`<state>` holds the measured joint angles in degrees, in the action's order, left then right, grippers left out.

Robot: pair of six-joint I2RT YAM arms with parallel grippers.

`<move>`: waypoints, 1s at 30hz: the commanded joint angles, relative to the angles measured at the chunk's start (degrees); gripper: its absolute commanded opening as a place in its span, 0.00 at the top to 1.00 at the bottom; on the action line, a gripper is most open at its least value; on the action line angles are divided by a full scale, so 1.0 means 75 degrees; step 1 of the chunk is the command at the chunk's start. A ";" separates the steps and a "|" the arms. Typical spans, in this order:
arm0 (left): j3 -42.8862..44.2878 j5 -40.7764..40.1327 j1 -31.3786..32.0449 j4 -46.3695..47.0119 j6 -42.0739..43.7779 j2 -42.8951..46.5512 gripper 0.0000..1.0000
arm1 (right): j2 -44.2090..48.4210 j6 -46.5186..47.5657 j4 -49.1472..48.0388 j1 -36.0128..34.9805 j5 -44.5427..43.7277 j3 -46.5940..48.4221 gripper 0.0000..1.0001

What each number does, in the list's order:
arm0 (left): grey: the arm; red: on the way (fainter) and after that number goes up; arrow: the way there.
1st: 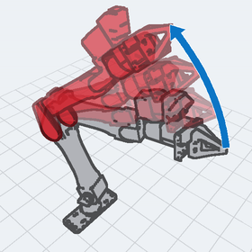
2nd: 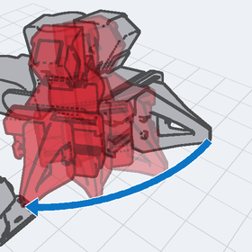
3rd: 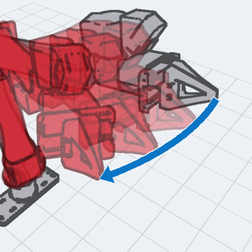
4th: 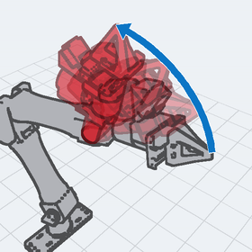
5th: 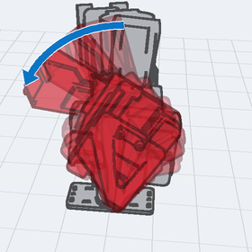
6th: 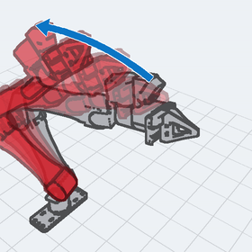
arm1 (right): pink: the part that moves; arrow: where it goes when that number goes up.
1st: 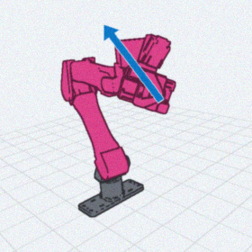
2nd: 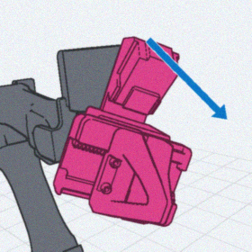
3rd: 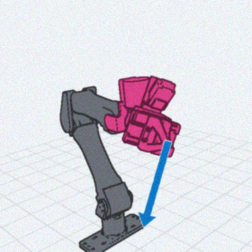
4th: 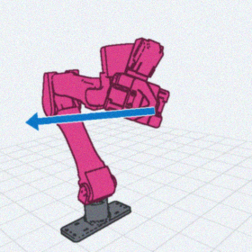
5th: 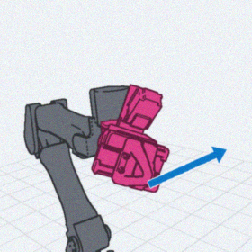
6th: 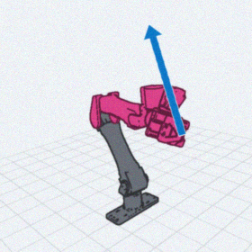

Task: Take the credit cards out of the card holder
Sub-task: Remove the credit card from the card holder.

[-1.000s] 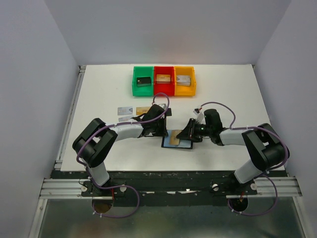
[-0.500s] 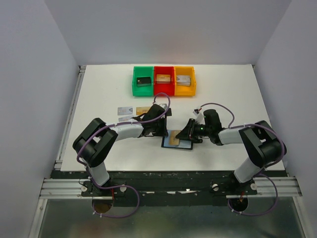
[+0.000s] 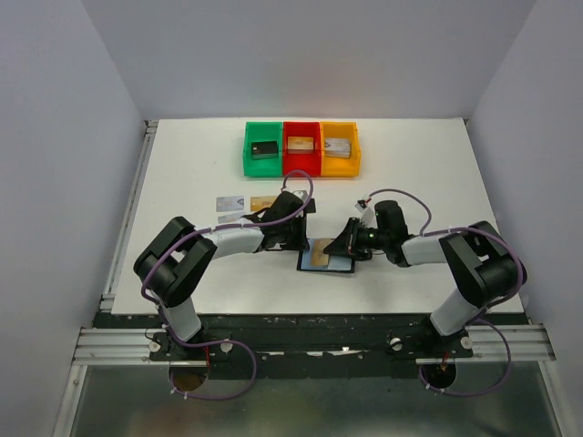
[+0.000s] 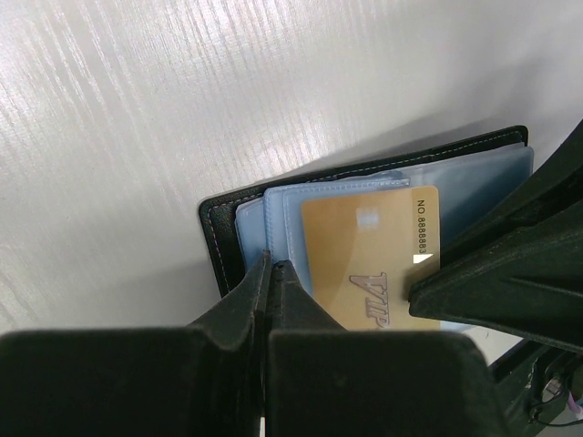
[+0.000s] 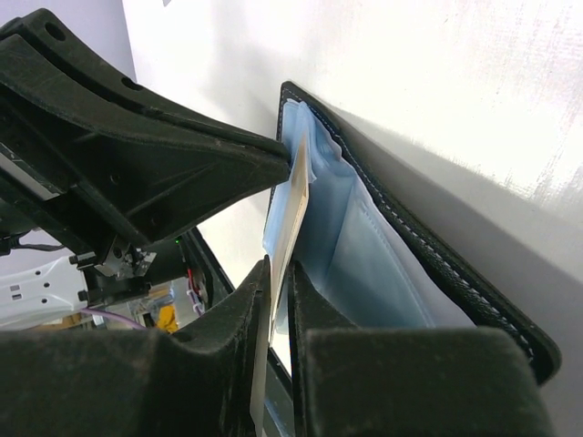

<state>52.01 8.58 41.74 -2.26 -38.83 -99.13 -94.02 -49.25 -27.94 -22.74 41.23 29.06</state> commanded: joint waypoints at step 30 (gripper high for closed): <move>-0.0302 -0.0499 0.0131 -0.0753 0.0033 -0.0306 1.00 | 0.1870 0.1609 0.3020 0.0489 -0.1008 0.0144 1.00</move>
<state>52.01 8.12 41.89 -2.13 -39.16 -99.18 -84.05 -42.72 -15.88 -19.49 38.20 28.16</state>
